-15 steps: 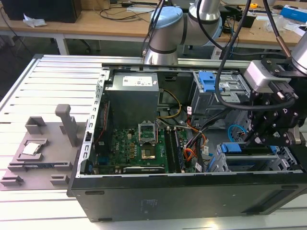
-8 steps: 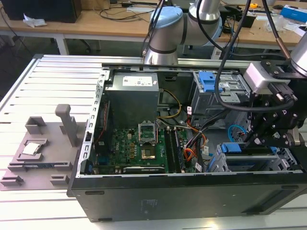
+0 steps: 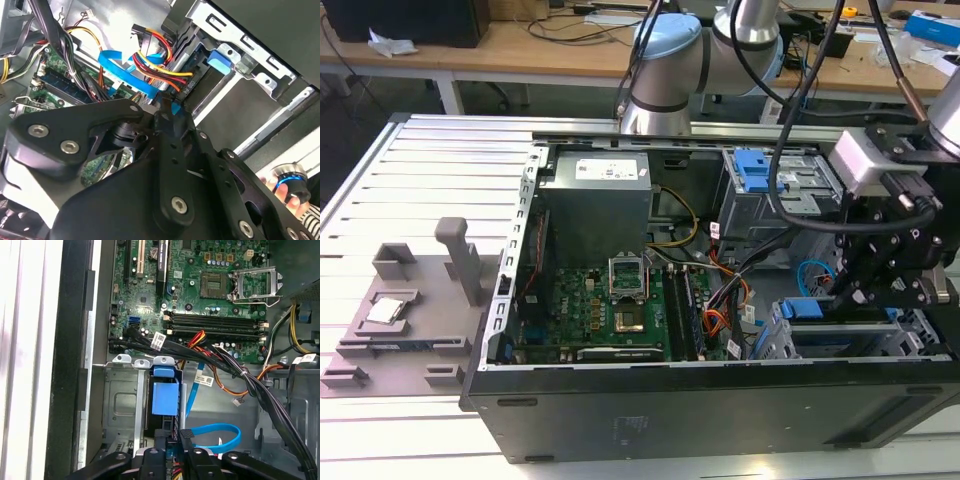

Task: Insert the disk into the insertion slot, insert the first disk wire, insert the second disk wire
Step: 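Insert the second disk wire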

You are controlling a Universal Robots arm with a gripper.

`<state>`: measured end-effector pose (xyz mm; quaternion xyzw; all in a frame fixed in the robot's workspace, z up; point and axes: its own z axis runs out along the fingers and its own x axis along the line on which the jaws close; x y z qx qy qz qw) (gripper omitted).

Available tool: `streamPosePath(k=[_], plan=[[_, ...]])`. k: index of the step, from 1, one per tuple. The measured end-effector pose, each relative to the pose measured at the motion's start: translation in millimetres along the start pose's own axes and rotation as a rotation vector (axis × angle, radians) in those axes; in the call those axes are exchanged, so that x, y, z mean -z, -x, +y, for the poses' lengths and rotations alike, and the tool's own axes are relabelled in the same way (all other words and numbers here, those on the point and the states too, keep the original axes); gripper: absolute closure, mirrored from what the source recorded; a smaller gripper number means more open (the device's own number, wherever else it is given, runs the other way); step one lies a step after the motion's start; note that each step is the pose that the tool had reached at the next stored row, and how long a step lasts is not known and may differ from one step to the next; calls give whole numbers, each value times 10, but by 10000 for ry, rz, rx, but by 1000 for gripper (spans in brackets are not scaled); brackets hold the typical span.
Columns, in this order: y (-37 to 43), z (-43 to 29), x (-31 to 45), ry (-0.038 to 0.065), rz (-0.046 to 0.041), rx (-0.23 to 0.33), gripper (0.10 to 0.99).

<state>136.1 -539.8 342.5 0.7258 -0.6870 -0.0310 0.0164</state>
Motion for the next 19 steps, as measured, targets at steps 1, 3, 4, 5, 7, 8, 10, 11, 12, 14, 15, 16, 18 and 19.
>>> streamPosePath(k=[1, 3, 4, 5, 7, 8, 10, 11, 12, 14, 15, 16, 18, 19], plan=[[1, 3, 49, 0, 1, 0, 847], [10, 10, 152, 0, 1, 0, 847], [24, 13, 207, 0, 1, 0, 859], [30, 15, 241, 0, 1, -1, 925], [42, 19, 315, 0, 1, 0, 980], [45, 21, 348, 0, 2, 0, 980], [46, 24, 389, 0, 1, 0, 980], [47, 25, 398, 0, -2, 0, 980], [47, 24, 398, 0, -3, 0, 980], [47, 25, 400, 0, 1, 0, 980], [47, 25, 400, 0, 0, 0, 980], [47, 25, 402, 0, 1, 0, 980], [47, 25, 402, 0, 1, 0, 980], [47, 25, 403, 0, 1, 0, 980]])
